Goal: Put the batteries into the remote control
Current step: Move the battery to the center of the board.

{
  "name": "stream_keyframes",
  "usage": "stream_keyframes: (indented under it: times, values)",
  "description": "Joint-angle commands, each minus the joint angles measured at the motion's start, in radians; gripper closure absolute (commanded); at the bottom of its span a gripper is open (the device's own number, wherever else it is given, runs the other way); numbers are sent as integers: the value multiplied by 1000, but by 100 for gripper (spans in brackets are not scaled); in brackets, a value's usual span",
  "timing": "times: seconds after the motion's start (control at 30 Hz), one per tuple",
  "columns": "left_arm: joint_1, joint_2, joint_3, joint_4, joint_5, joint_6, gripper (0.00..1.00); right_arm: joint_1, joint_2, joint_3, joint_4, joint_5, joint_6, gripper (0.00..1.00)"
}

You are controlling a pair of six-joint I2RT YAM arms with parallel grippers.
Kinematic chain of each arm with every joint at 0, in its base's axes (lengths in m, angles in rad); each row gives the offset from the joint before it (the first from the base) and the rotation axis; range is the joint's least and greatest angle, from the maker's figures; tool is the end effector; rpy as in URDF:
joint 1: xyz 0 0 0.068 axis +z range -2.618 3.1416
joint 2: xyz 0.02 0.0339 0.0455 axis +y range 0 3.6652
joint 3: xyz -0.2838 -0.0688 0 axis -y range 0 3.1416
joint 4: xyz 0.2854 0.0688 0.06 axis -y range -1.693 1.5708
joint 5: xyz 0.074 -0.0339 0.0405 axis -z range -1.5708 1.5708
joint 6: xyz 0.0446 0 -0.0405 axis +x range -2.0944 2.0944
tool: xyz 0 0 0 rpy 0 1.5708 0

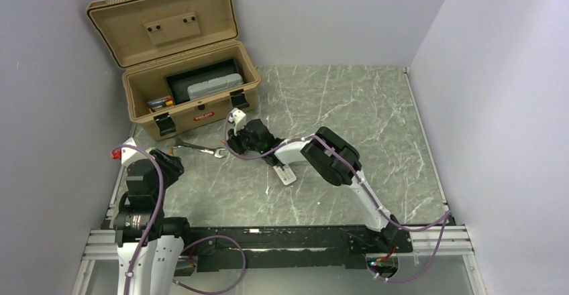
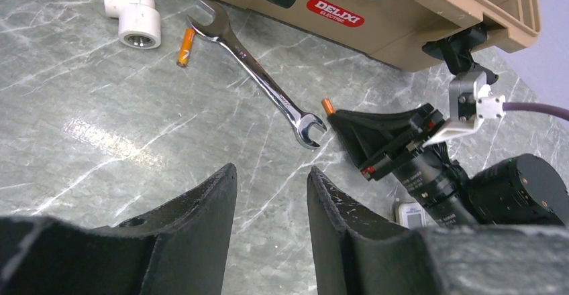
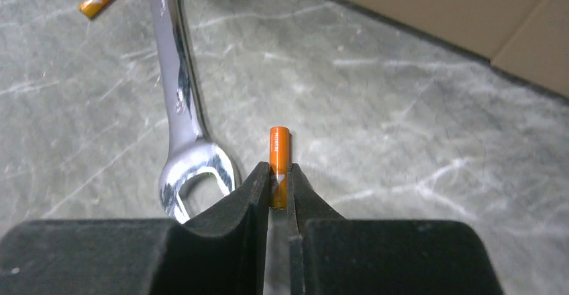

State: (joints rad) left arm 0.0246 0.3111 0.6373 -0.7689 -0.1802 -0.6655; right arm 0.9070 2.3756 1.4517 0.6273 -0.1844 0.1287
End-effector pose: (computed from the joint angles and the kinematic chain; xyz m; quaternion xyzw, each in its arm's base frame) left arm 0.1072 0.0106 0.2982 -0.3300 0.7758 -0.0955 0.5293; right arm 0.3368 0.4439 0.0842 -0.3544 0.7198 0.3575 0.4780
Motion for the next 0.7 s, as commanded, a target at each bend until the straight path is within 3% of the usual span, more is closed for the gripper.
stream_keyframes:
  times: [0.0, 0.47, 0.67]
  values:
    - [-1, -11, 8, 19, 10, 6, 52, 4, -117, -100, -46, 17, -21, 94]
    - [-2, -16, -3, 32, 35, 0, 52, 46, -453, -552, -49, 107, -26, 93]
    - [-1, -15, -9, 36, 43, 3, 52, 63, -490, -607, -54, 138, -16, 84]
